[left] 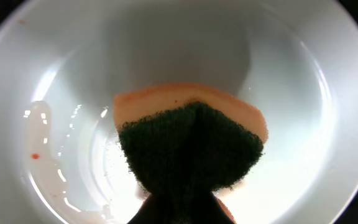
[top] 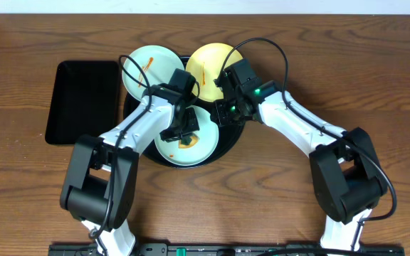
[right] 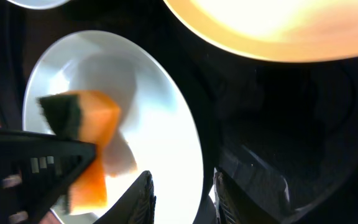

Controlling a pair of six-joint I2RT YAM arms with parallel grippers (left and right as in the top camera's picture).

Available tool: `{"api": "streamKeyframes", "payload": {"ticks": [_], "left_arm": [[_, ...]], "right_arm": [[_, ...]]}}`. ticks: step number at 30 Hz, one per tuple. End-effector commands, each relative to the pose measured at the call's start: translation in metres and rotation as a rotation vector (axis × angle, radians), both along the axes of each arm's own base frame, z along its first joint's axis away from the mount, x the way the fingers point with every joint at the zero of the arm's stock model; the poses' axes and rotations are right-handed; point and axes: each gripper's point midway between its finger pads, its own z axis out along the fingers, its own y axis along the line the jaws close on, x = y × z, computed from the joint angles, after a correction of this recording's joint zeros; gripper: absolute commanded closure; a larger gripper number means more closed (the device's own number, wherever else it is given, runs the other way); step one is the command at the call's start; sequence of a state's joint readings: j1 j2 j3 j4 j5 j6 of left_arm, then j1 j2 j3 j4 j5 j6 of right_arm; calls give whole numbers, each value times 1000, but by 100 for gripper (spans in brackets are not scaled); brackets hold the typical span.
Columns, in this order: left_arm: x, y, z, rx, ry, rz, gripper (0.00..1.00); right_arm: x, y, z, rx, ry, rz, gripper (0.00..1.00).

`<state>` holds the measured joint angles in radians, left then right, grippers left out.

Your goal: Clean dirty plates on tray and stack at the side

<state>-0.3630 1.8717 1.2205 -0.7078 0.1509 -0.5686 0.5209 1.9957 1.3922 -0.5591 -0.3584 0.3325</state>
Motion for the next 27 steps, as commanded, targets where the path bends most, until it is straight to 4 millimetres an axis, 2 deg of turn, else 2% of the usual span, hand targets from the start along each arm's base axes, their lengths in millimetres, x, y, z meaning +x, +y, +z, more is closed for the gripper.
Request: {"api": "streamKeyframes", "payload": {"ticks": [1,9,11,14,15,21,27], "left_arm": [[6,-2,14,-16,-37,-12,93],[5,-5,15,-33,-33,-14,92],[6,-5,15,-34,-36,-14,93],[9,-6,15,-36,-46,-13,93],[9,-4,15,-28,-49,-12,92],[5,28,12,145,-42,71,92],[-1,33,12,168,-21,70,93]], "right_arm": [[-2,2,-16,-11,35,15,72],[-16,7,-48,-31,126,18,75],[-20,8,-53,-35,146,6,81],[-21,10,-57,-39,161,-12,98],[-21,9,-58,-44,164,-21,99],[-19,5,-59,-59,170,-59,99],[-17,9,-56,-41,157,-46,99]]}}
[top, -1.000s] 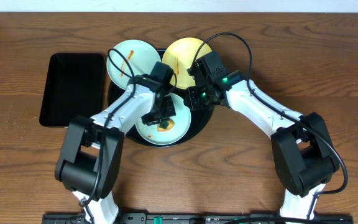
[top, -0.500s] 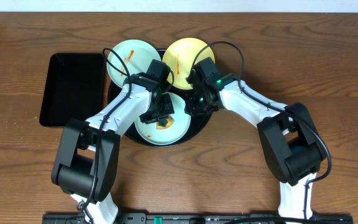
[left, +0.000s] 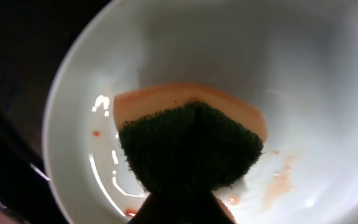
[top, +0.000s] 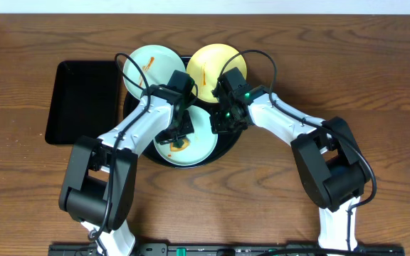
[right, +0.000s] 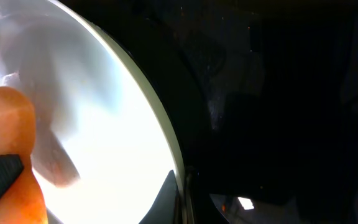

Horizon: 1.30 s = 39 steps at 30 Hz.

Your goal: Clean dirty plates on tray and stack at the side

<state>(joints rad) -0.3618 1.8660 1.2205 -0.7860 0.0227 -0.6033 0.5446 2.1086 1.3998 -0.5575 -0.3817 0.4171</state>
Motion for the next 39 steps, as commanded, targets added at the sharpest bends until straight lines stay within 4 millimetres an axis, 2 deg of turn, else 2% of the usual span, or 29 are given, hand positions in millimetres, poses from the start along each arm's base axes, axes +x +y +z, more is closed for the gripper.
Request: {"api": "streamKeyframes", "payload": {"ticks": [1,8,13,18,22,25,28,36,39], "left_arm": [[8,5,12,23,-45,19,93],[4,-10,17,-95,-18,6,92],[0,-9,18,-131,9,62,93],[-16,-10,6,-115,57,162,93],[-25,-7,-4,-28,39,247,93],[-22,-7,-11,32,-33,281,93],[-14,-15,-14,41,-108,300,93],[2,-49,-12,-23,-226,290,92],[3,-47,-12,-8,-236,291,92]], "right_arm": [[-1,3,-8,-11,4,5,99],[21,-17,17,-109,-119,-88,99],[25,-19,14,-113,-117,-152,99],[23,-20,7,-111,-113,-161,99],[22,-21,5,-113,-110,-162,99],[22,-21,5,-112,-109,-161,99],[22,-21,5,-113,-109,-160,99],[21,-21,4,-115,-106,-160,99],[21,-22,4,-116,-106,-160,99]]}}
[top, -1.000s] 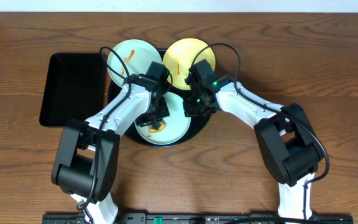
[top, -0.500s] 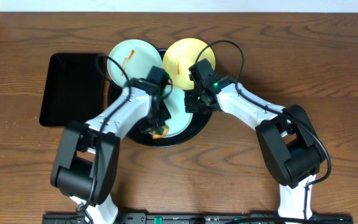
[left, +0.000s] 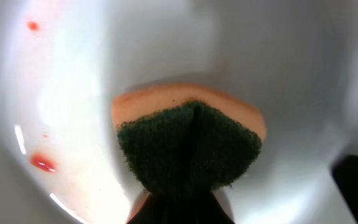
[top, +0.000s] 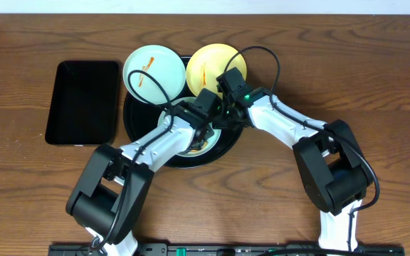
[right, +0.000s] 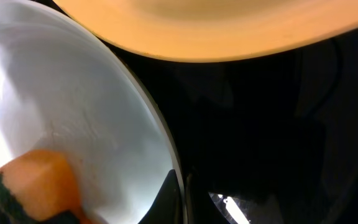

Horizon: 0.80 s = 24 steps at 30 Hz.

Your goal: Clean dirty plates on tray and stack at the side

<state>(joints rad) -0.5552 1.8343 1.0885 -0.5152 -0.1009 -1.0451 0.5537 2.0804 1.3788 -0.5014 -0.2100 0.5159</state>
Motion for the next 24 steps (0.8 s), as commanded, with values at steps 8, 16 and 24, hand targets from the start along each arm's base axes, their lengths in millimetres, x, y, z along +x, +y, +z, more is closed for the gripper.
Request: {"api": "streamKeyframes", "payload": {"ticks": [8,16,24], "left_arm": [[-12,44,-15,123,29,117,93],[-20,45,-17,-41,167,-18,92],[17,25,0,-96,33,-378,93]], "right_arm": [[-2,-7,2,-24,-7,-20,99],[-2,-7,2,-25,-8,-17,99],[-4,-9,0,-31,-1,-13,99]]}}
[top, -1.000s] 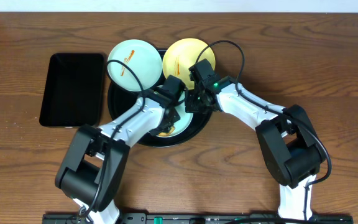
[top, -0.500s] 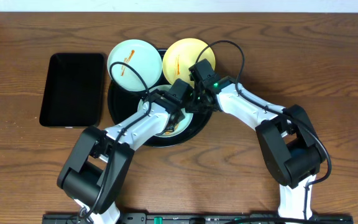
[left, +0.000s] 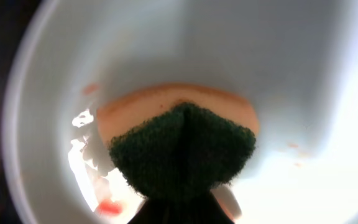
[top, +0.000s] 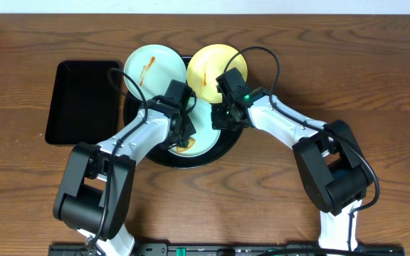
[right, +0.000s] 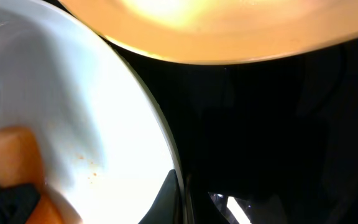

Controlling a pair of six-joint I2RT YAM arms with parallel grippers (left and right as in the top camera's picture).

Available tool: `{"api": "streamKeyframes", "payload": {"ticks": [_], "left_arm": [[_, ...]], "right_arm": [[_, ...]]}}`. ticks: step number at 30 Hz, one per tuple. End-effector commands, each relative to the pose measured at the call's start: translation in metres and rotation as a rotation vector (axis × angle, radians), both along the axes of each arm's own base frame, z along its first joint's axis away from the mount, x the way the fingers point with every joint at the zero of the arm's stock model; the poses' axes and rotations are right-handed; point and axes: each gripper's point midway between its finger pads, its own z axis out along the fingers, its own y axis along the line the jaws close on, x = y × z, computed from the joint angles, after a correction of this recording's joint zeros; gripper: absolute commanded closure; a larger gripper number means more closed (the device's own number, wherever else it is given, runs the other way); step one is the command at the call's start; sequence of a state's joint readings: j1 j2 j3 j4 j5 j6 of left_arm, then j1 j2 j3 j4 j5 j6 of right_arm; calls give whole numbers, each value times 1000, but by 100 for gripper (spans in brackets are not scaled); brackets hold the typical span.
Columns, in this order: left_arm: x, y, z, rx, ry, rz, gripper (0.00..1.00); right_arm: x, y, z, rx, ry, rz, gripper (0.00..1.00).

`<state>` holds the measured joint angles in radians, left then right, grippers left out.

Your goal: Clean dirty plates on tray and stack at the side

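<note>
Three dirty plates sit on a round black tray (top: 228, 141): a pale green one (top: 146, 65) and a yellow one (top: 212, 62) at the back, both streaked with sauce, and a white plate (top: 201, 139) in front. My left gripper (left: 182, 208) is shut on an orange sponge (left: 180, 140), green side toward the camera, pressed into the white plate (left: 278, 74) beside a red smear (left: 107, 205). My right gripper (right: 182, 190) is shut on that plate's right rim (right: 160, 124). Its sponge (right: 8, 158) shows at lower left.
A black rectangular tray (top: 82, 99) lies on the wooden table (top: 34, 185) left of the round tray. The yellow plate (right: 229, 28) is close above the right gripper. Both arms crowd the middle of the round tray.
My left gripper has carried the sponge from the white plate's right side, near the right gripper, to its left-centre. The right gripper holds the same spot on the rim.
At first the sponge rested in the white plate while my right gripper stood open astride its rim. Then the right gripper was shut on the rim. Since then the sponge has been at different spots in the plate, and faint sauce smears remain.
</note>
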<state>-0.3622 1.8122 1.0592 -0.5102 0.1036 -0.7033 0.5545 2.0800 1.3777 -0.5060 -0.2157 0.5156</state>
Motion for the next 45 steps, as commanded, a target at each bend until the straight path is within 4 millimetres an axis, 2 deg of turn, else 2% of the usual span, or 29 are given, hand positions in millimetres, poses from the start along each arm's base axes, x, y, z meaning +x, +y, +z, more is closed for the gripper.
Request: {"api": "streamKeyframes", "payload": {"ticks": [1,8,10,14,18,21,23,26,29,33,37,41,45], "left_arm": [[14,-7,3,21,-71,-207,92],[46,39,12,332,-206,-239,93],[48,46,15,387,-213,-261,93],[38,46,10,384,-173,-293,92],[14,23,-1,222,-80,-348,92],[-5,-12,-2,2,-22,-397,93],[-11,-39,5,-160,-13,-412,93],[-5,-63,17,-300,-59,-436,92],[13,-67,21,-300,-128,-405,93],[36,-42,16,-144,-191,-284,93],[46,-13,9,17,-213,-215,92],[44,17,2,164,-192,-120,92],[28,40,-4,262,-121,-28,93]], "right_arm": [[-3,-9,0,-34,-7,-16,99],[-4,-10,-1,-35,-4,-16,99],[-4,-10,-1,-35,-4,-16,99],[-4,-10,-1,-36,-5,-13,99],[-3,-9,-1,-35,-6,-13,99],[-3,-9,-1,-35,-6,-13,99],[-3,-10,-1,-35,-6,-13,99],[-4,-9,-1,-35,-6,-13,99],[-5,-8,-1,-35,-6,-8,99],[-6,-6,-1,-36,-9,4,99],[-6,-6,-1,-36,-10,4,99],[-6,-6,-1,-36,-11,4,99],[-6,-6,-1,-36,-11,4,99]]}}
